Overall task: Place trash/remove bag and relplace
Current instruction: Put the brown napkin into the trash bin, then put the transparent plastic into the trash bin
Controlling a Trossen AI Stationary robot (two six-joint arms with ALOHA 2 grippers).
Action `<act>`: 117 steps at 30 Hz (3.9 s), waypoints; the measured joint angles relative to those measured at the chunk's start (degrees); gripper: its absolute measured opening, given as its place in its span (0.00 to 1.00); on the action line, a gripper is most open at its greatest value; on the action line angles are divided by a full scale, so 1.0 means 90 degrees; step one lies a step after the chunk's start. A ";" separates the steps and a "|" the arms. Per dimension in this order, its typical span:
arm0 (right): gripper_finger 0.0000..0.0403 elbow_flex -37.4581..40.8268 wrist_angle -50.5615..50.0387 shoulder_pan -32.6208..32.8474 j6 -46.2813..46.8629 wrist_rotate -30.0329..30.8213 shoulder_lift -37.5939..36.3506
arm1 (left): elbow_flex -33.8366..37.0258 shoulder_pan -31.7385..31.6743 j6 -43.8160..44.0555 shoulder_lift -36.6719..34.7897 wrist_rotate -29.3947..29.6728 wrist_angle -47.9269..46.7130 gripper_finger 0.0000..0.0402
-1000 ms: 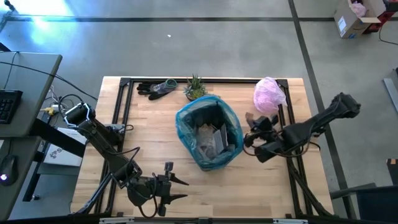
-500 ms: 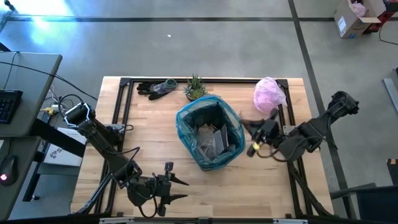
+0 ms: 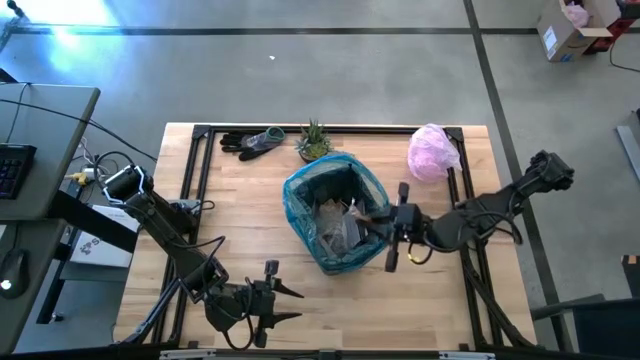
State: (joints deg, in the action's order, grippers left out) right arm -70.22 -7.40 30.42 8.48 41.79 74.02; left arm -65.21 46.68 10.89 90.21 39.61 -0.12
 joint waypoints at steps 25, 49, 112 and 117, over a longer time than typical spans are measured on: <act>0.46 -0.0338 -0.3260 0.1797 0.2781 0.2140 0.0099 | 0.0000 0.0017 0.0049 0.0000 -0.0038 -0.0274 0.39; 0.45 0.1953 -0.7265 0.3050 1.1712 0.1762 0.1898 | 0.0000 -0.0107 0.0004 0.0002 -0.0006 -0.0286 0.39; 0.00 0.3370 -0.1939 0.1163 0.6146 -0.0898 0.1328 | -0.0002 -0.0221 0.0286 0.0107 -0.0343 -0.0205 0.39; 0.00 0.2048 -0.2069 0.1950 0.5414 -0.0623 0.1324 | -0.0002 -0.0226 0.0282 0.0107 -0.0337 -0.0227 0.39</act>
State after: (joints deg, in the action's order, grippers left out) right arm -51.78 -26.02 47.97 57.21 36.18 85.93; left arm -65.23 44.64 13.43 91.18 36.58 -2.16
